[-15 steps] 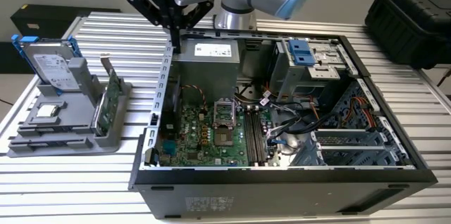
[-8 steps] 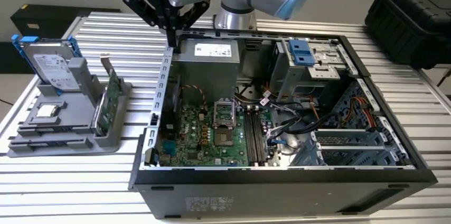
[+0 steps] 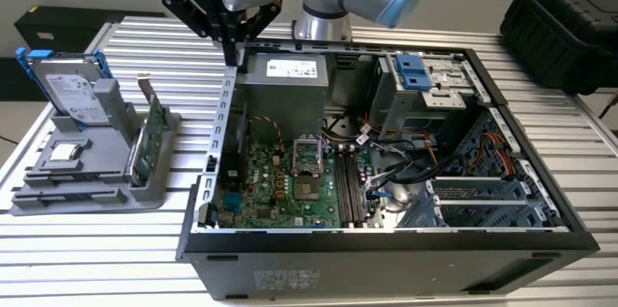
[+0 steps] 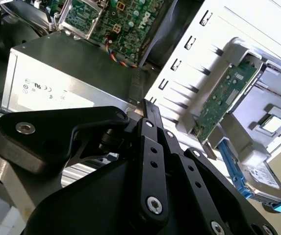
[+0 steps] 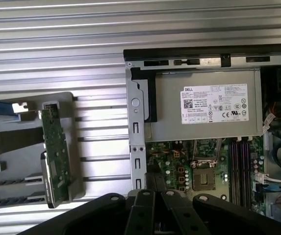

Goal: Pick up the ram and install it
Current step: 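Reach for the ram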

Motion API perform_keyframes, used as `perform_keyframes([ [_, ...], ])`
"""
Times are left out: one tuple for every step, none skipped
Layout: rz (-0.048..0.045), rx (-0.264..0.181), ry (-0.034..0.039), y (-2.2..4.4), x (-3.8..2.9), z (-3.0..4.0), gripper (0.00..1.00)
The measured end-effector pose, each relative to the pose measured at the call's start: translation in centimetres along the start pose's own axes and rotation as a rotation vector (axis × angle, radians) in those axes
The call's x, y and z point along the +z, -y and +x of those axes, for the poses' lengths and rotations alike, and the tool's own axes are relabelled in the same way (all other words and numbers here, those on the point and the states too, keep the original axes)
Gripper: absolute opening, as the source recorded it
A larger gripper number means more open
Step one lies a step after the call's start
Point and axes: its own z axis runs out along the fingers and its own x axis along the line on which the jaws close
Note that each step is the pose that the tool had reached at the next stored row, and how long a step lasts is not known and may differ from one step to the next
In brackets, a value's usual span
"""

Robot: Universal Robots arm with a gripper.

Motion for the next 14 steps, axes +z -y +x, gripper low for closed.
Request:
perform_keyframes([
  [0.0,0.0,-0.0001,0.02,0.02,0.09,0.0],
  [0.0,0.0,0.0,0.04,0.05,0.17,0.0],
  [0.0001,0.0,-0.0001,0.06,0.08,0.26,0.0],
  [0.0001,0.0,-0.0001,0.08,0.1,0.35,0.0],
  [0.0001,0.0,-0.0002,0.1,0.13,0.44,0.0],
  [0.0,0.0,-0.0001,0.12,0.16,0.53,0.0],
  [0.0001,0.0,-0.0001,0.14,0.19,0.62,0.0],
  [0.0001,0.0,-0.0002,0.16,0.22,0.71,0.0],
  [0.0001,0.0,-0.0002,0.17,0.25,0.8,0.0],
  [0.0001,0.0,-0.0003,0.19,0.27,0.89,0.0],
  [0.0001,0.0,-0.0003,0.21,0.3,0.97,0.0],
  [0.0001,0.0,-0.0003,0.23,0.33,1.07,0.0],
  [0.0001,0.0,-0.0003,0.25,0.37,1.17,0.0],
  [0.0002,0.0,-0.0003,0.27,0.39,1.25,0.0],
])
